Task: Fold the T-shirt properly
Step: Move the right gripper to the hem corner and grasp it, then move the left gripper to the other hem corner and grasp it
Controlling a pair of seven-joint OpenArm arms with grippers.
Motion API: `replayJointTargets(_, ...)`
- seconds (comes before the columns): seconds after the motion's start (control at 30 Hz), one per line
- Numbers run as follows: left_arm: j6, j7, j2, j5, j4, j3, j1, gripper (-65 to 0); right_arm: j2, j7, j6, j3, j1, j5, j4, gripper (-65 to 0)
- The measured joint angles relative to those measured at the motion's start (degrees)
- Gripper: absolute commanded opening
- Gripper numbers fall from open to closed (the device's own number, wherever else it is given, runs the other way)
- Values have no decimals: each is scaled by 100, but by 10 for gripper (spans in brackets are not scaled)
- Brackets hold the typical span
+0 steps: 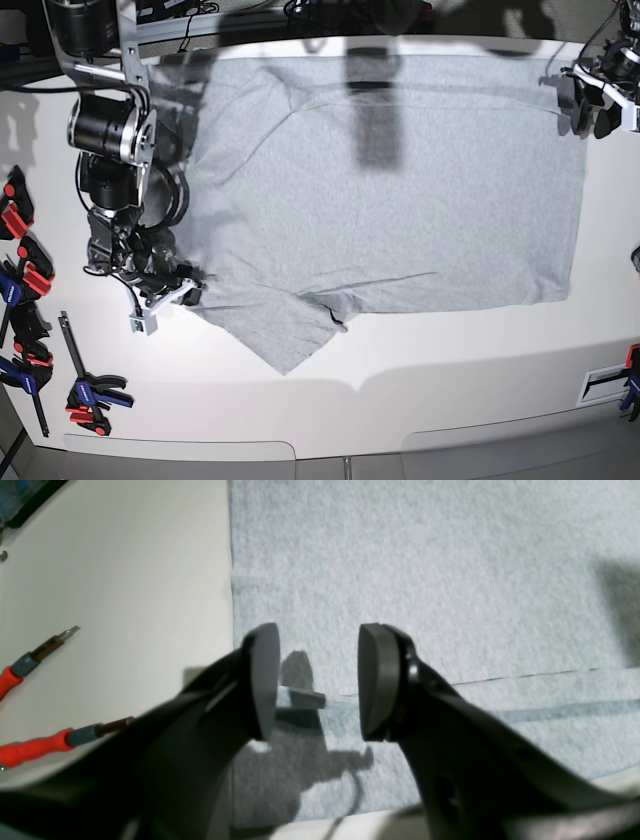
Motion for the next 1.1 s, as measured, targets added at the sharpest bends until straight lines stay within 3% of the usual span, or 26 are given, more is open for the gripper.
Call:
replayJointTargets(0.2,0,-717,-2,-2,0,0,-2,-413,-2,188,70,0,-76,33,0,-650)
replayJointTargets(0.33,0,-688,13,267,-20,0,-407,-405,-4,225,74,0,-94,33,0,-650)
replayJointTargets(0.53,76,-533,-42,46,-588,7,-1554,-381,-4,278,114,0,-138,83,4,-650)
replayJointTargets(0.63,501,-525,-260,22,-1558,151,-2339,-377,-4,280,144,0,-136,85,4,-650)
replayJointTargets(0.83,564,-533,-903,-44,-4295,1211,-4282,-306,-4,284,155,2,-127,85,4,-650)
replayJointTargets(0.93,660,-529,-1014,31,-5582,1867,-5412,-306,-2,271,164,0,-129,87,2,-650)
replayJointTargets(1.0,1209,-549,-999,195,-6424,2159,-6161,-305,-7,256,177,0,-133,94,2,-650)
replayJointTargets(1.1,1237,-713,-1014,201,-7685,2299,-6979,-305,-15,251,184,0,-138,87,2,-650)
